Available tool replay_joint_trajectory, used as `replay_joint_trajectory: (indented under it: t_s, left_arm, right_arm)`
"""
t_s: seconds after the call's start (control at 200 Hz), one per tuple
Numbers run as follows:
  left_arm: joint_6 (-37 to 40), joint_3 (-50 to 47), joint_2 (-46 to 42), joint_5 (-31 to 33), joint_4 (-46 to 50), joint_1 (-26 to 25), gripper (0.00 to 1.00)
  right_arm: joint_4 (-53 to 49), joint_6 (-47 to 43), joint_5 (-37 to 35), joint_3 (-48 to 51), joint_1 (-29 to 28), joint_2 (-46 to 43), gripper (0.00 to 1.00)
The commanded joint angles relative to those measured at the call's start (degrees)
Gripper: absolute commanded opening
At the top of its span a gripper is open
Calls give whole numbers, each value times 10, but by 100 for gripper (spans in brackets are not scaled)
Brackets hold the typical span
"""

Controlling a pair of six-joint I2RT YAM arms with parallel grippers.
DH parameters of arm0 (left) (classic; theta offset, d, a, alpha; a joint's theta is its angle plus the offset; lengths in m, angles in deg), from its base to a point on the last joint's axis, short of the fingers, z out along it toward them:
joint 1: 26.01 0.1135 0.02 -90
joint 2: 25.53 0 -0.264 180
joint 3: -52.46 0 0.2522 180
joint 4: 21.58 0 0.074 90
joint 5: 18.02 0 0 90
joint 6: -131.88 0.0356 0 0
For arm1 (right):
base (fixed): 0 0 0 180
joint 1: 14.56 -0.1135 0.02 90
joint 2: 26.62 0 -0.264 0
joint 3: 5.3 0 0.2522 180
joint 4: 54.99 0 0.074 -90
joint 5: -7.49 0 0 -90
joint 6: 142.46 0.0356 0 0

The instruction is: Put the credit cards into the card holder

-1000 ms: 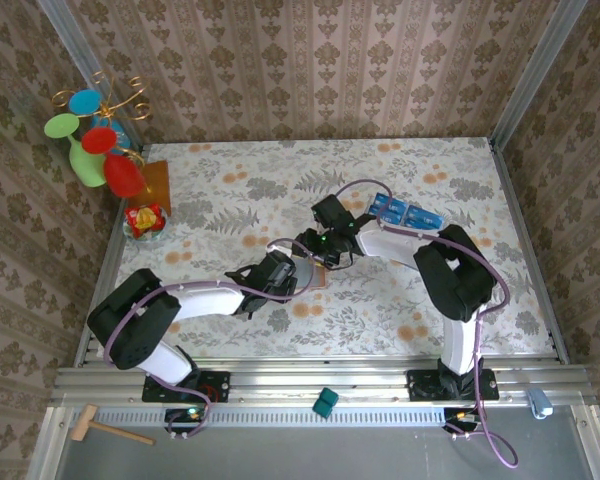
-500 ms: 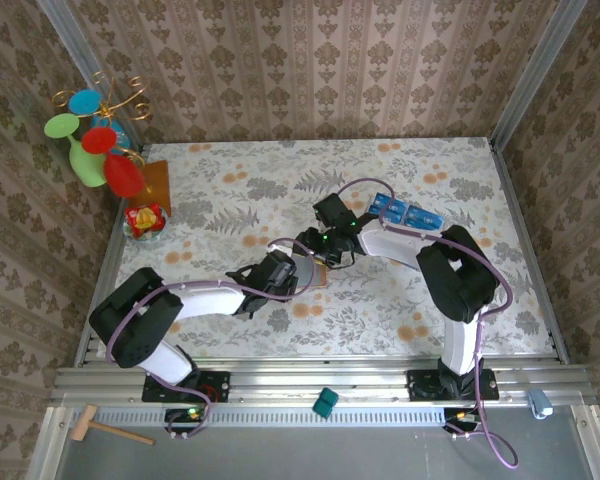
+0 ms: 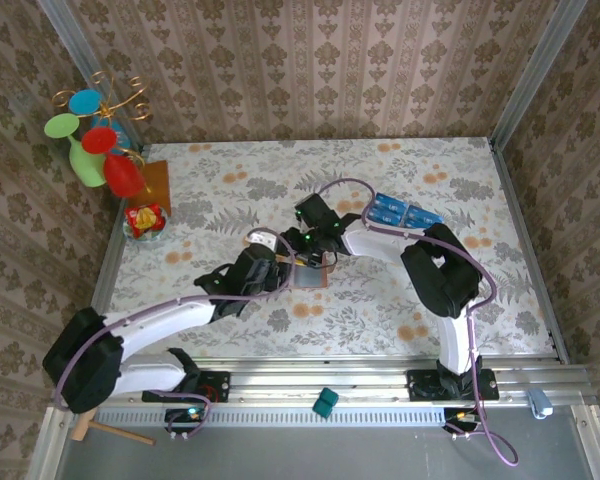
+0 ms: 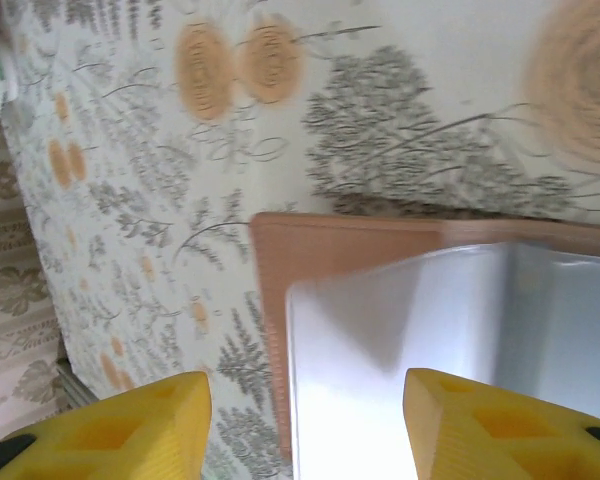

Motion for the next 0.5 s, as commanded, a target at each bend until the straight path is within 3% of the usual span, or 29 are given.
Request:
replay_joint_trajectory:
  t_s: [0.0, 0.285, 0.495]
  left_arm:
    - [-39, -18, -30, 2, 49, 27, 75]
    - [-50, -29, -42, -30, 47, 76, 80]
    - [-48, -40, -26, -61, 18, 90, 81]
  right_arm:
    - [-18, 14, 3, -29, -14, 25, 56]
    - [-9, 53, -13, -56, -30, 86, 57]
    - [-20, 41, -9, -63, -31, 67, 57]
